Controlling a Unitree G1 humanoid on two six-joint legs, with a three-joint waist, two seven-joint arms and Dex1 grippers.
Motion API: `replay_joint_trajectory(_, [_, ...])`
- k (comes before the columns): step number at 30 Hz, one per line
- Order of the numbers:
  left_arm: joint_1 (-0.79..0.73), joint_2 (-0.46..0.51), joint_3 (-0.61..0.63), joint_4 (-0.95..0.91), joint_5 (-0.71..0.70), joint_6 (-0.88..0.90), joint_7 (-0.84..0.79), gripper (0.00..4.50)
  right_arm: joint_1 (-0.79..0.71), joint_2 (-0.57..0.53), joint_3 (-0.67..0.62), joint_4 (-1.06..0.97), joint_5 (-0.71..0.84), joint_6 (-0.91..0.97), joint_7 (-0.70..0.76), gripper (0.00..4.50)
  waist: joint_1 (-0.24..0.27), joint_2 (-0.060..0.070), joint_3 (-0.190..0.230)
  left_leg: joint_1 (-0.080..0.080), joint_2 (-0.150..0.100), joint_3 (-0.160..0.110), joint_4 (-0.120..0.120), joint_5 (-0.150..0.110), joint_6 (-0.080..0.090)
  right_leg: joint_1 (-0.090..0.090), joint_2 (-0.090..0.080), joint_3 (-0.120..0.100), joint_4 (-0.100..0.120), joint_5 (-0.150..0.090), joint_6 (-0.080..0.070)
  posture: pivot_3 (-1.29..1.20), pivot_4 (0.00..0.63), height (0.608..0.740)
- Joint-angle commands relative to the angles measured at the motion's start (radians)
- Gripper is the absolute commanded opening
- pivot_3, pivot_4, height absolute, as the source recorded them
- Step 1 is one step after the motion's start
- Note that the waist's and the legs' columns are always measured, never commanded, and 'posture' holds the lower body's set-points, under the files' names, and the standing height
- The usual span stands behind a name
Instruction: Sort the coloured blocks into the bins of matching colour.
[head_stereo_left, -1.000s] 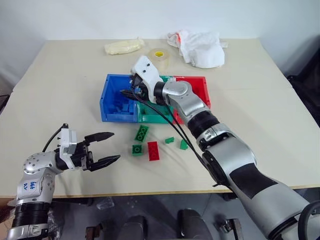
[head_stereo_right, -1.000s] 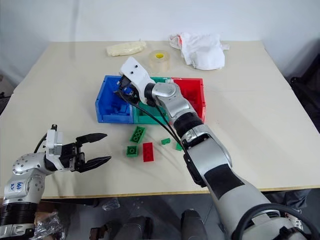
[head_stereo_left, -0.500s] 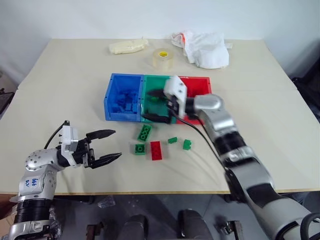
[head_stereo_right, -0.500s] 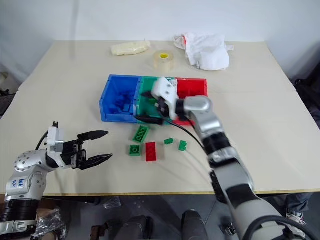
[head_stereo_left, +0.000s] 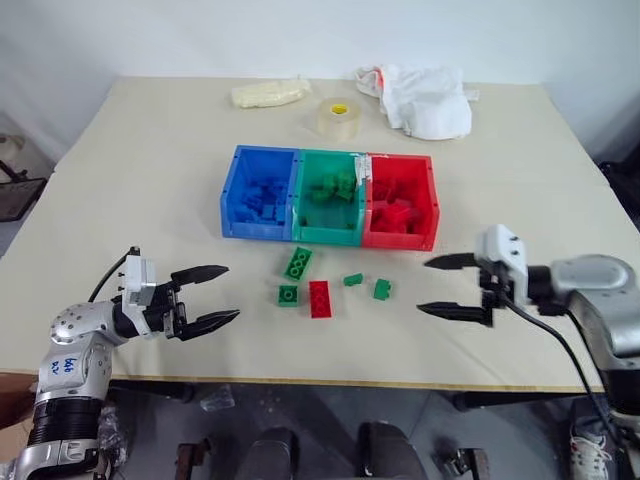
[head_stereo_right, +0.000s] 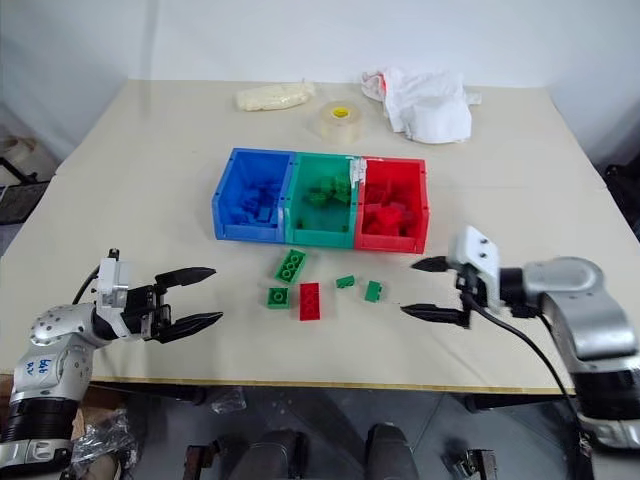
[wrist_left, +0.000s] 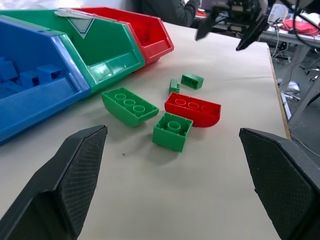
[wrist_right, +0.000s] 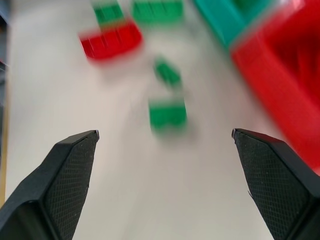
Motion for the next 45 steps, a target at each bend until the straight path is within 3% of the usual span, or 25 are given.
replay_joint_trajectory(1, [-0.016,0.012,0.007,0.002,0.001,-0.01,-0.012,4.5,0.027,-0.023,-0.048,-0.025,0.01,-0.023,-0.023,4.47,0.001,0.0,0.0,0.0,0.0,0.001,0.0,0.0,0.0,0.0,0.0,0.0,-0.001,0.0,0.0,0.0,0.15,0.74])
replay_joint_trajectory(9, [-0.058,0.0,-0.015,0.025,0.012,-0.014,-0.024,4.5,-0.054,0.076,0.067,0.025,-0.034,-0.041,-0.111,4.47,0.004,0.0,0.0,0.0,0.001,0.002,0.001,0.0,0.0,0.0,0.001,0.0,-0.001,0.0,0.0,0.0,0.15,0.74])
replay_joint_trajectory(19, [-0.044,-0.015,-0.034,-0.018,0.01,-0.007,-0.019,4.5,-0.194,0.214,0.251,0.243,-0.158,-0.149,-0.126,4.47,0.004,0.0,0.0,0.0,0.001,0.001,0.001,0.0,0.0,-0.001,0.001,0.0,0.002,0.0,0.0,0.0,0.15,0.74])
replay_joint_trajectory(22, [-0.033,-0.01,-0.026,-0.03,0.006,-0.006,-0.017,4.5,-0.205,0.229,0.254,0.26,-0.162,-0.171,-0.126,3.84,0.003,0.0,0.0,0.0,0.001,0.001,0.001,0.0,0.0,-0.001,0.002,0.0,0.002,0.0,0.0,0.0,0.15,0.74])
replay_joint_trajectory(29, [0.002,-0.007,-0.013,-0.061,-0.001,0.0,-0.003,4.5,-0.201,0.229,0.225,0.186,-0.137,-0.171,-0.13,1.46,0.003,0.0,0.0,0.0,0.002,0.001,0.001,0.0,0.0,-0.001,0.002,0.0,0.002,0.0,0.0,0.0,0.15,0.74])
replay_joint_trajectory(32, [0.013,-0.008,-0.011,-0.071,-0.004,0.001,0.005,4.5,-0.216,0.237,0.201,0.124,-0.099,-0.139,-0.141,1.44,0.004,0.0,0.0,0.0,0.002,0.001,0.001,0.0,0.0,-0.001,0.002,0.0,0.002,0.0,0.0,0.0,0.15,0.74])
replay_joint_trajectory(36, [0.02,-0.01,-0.01,-0.08,-0.005,0.005,0.011,4.5,-0.351,0.308,0.181,0.148,-0.084,-0.11,-0.218,1.44,-0.003,0.0,0.0,0.0,0.002,0.001,0.001,0.0,0.0,-0.001,0.002,0.0,0.002,0.0,0.0,0.0,0.15,0.74])
replay_joint_trajectory(42, [0.016,-0.02,-0.015,-0.083,-0.001,0.007,0.02,4.5,-0.586,0.443,0.211,0.415,-0.155,-0.214,-0.294,1.44,-0.02,0.0,0.0,0.0,0.002,0.001,0.0,0.0,-0.001,-0.002,0.002,0.0,0.004,0.0,0.0,0.0,0.15,0.74])
replay_joint_trajectory(45, [0.016,-0.026,-0.017,-0.089,-0.001,0.006,0.029,4.5,-0.692,0.507,0.233,0.598,-0.222,-0.302,-0.347,2.52,-0.023,0.0,0.0,0.0,0.001,0.0,-0.001,0.0,-0.001,-0.002,0.002,-0.001,0.005,0.0,0.0,0.0,0.15,0.74])
